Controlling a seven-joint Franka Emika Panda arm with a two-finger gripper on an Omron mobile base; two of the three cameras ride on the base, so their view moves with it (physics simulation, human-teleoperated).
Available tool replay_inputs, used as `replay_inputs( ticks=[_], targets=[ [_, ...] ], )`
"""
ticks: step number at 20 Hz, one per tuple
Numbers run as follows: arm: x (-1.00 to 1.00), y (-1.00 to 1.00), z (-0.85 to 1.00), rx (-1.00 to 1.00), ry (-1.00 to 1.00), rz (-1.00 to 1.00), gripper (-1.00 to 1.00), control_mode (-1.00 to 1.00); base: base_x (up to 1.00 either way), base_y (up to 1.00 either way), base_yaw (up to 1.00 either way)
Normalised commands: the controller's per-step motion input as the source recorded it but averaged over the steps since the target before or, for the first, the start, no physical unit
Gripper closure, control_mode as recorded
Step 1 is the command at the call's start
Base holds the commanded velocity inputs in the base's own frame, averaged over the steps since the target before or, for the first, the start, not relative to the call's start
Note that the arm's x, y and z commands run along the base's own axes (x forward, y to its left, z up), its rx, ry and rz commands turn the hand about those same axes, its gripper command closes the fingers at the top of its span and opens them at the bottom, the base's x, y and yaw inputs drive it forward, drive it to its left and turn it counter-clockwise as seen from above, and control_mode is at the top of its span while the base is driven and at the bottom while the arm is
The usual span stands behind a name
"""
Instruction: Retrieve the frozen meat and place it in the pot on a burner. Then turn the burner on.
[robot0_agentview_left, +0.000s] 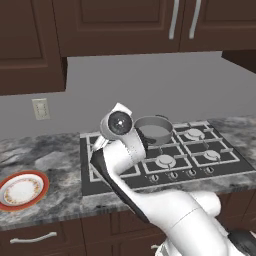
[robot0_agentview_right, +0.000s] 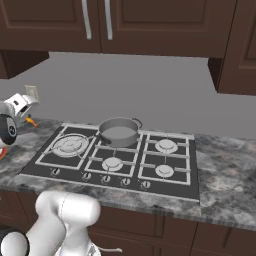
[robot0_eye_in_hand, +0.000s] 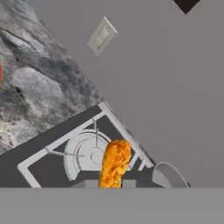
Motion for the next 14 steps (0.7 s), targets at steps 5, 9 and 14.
replay_inputs(
  ticks=[5,9,14],
  targets=[
    [0.01,-1.00,0.61,0.17,0.14,-0.36,1.00,-1.00,0.00,0.00,0.00],
    [0.05,-1.00,0.17,0.19,0.18,-0.33,1.00,-1.00,0.00,0.00,0.00],
    [0.08,-1.00,0.00,0.17,0.04,-0.26,1.00,-1.00,0.00,0.00,0.00]
  ],
)
